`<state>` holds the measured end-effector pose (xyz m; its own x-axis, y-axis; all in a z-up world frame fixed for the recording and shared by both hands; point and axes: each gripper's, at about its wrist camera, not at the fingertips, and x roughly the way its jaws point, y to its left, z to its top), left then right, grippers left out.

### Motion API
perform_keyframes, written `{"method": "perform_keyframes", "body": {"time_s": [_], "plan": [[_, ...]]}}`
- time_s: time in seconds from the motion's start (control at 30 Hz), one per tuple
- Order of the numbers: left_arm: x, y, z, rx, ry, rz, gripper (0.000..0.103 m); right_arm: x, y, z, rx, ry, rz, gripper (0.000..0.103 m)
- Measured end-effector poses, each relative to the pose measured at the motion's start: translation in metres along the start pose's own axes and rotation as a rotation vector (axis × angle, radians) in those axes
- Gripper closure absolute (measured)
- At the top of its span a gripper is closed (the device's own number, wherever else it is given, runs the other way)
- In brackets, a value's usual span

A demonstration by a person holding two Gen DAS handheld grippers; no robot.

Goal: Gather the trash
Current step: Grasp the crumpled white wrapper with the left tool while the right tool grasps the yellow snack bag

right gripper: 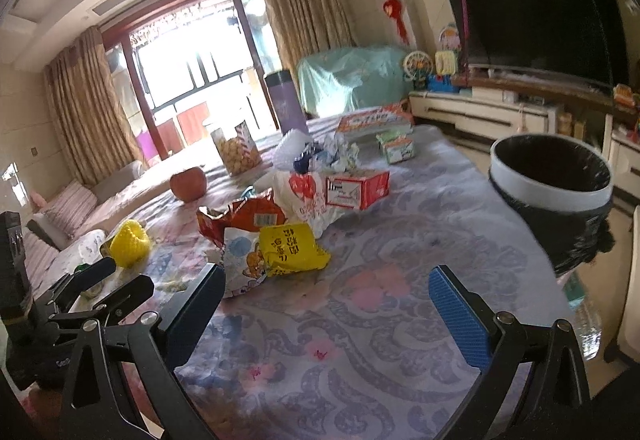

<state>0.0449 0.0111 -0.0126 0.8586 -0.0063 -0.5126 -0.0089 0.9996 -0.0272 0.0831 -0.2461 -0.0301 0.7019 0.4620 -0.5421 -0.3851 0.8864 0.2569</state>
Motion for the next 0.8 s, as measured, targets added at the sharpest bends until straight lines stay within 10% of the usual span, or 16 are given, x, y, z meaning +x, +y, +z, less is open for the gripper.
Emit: {"method": "perform_keyframes", "body": {"time_s": [0.57,0.8], "plan": [[0.082,0.002,0.020,-0.001,0.146,-0.060,0.020,0.089,-0.007,0.011,0.038,0.211,0.147,0.025],[0.108,0.001,0.027,-0.011,0.218,-0.148,0.048,0.113,-0.009,0.013,0.065,0.279,0.213,0.032]]}}
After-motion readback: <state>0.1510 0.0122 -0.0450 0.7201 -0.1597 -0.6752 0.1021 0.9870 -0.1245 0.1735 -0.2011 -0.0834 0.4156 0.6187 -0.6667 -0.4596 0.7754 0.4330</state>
